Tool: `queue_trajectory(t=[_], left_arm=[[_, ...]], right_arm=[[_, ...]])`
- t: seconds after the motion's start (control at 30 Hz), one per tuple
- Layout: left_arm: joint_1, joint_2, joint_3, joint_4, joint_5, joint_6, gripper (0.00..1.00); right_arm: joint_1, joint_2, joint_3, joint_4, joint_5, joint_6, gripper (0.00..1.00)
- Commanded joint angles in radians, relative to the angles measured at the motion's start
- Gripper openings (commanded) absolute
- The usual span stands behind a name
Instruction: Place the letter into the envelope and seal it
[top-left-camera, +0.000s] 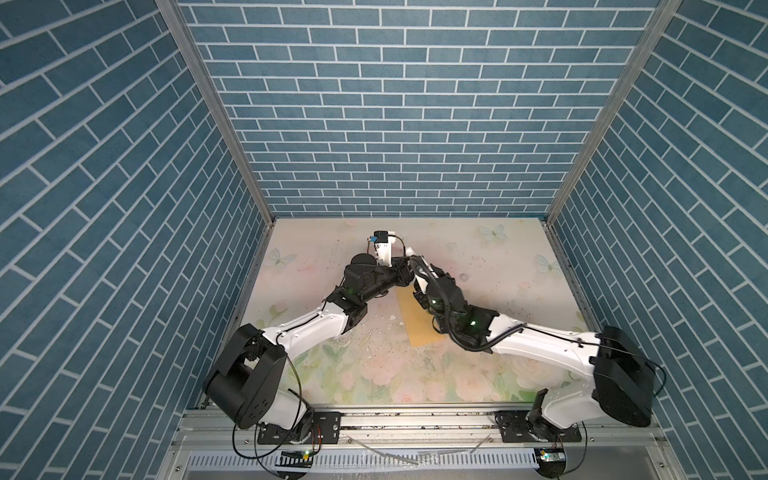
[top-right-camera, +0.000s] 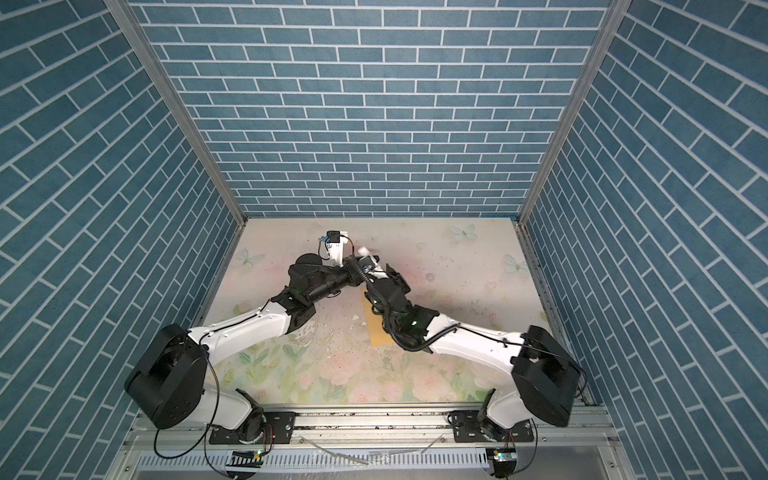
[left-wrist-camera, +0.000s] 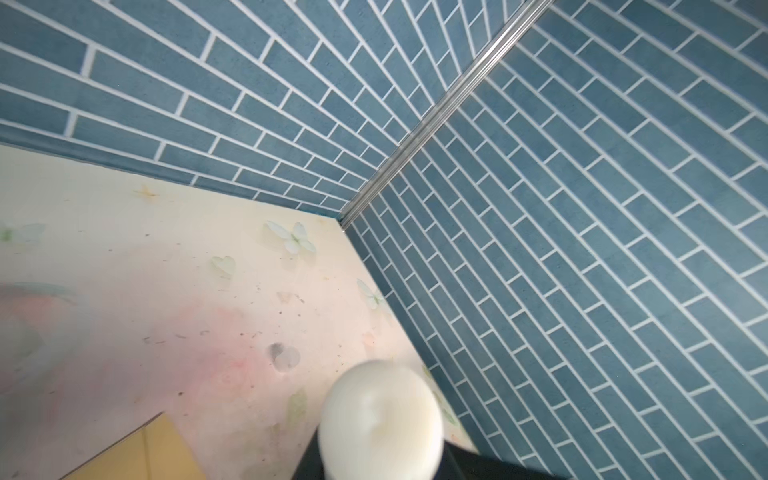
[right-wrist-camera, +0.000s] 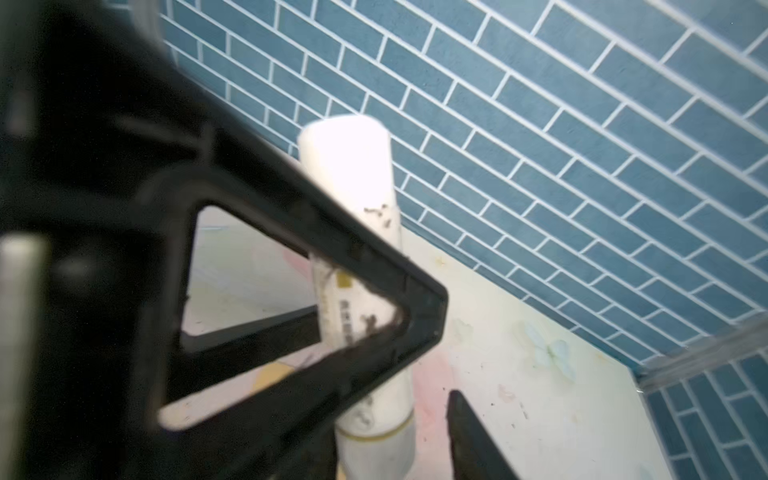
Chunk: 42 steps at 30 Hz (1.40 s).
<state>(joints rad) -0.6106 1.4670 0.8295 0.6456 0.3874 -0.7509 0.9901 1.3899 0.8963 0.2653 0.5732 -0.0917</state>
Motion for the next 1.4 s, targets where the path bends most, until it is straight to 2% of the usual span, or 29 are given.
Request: queue_trajectory(t=[0.0,0.07,0.17,0.37,0.6,0.8,0.93,1.27,1.37], left_arm=[[0.004,-0.023,0.012,-0.034,0.075,-0.002,0.0],[0.014,-0.033,0.015,-0.034,0.098,-0.009,0.0],[0.021,-0.044,0.015,-0.024,0.122,-0.021,0.0],[0.022,-0.03,0.014,0.017,0.152,-0.055,0.0],[0.021,-0.02,0.002,0.046,0.159,-0.082,0.0],[0.022,-0.009,0.01,0.049,0.166,-0.083,0.0],[0.022,-0.001,0.01,0.057,0.169,-0.086,0.0],[0.022,-0.004,-0.006,0.059,0.174,-0.091,0.0],[0.022,-0.001,-0.003,0.058,0.174,-0.091,0.0]], right_arm=[[-0.124,-0.138,-0.083,-0.024,-0.425,0.163,0.63],[-0.198,-0.181,-0.133,0.001,-0.633,0.234,0.66],[-0.273,-0.199,-0.175,0.032,-0.84,0.296,0.66],[-0.344,-0.178,-0.214,0.145,-1.058,0.386,0.64],[-0.367,-0.145,-0.223,0.236,-1.115,0.443,0.58],[-0.373,-0.119,-0.207,0.268,-1.122,0.455,0.52],[-0.375,-0.099,-0.201,0.3,-1.124,0.47,0.43],[-0.378,-0.078,-0.204,0.377,-1.139,0.517,0.37],[-0.378,-0.074,-0.193,0.366,-1.143,0.516,0.31]])
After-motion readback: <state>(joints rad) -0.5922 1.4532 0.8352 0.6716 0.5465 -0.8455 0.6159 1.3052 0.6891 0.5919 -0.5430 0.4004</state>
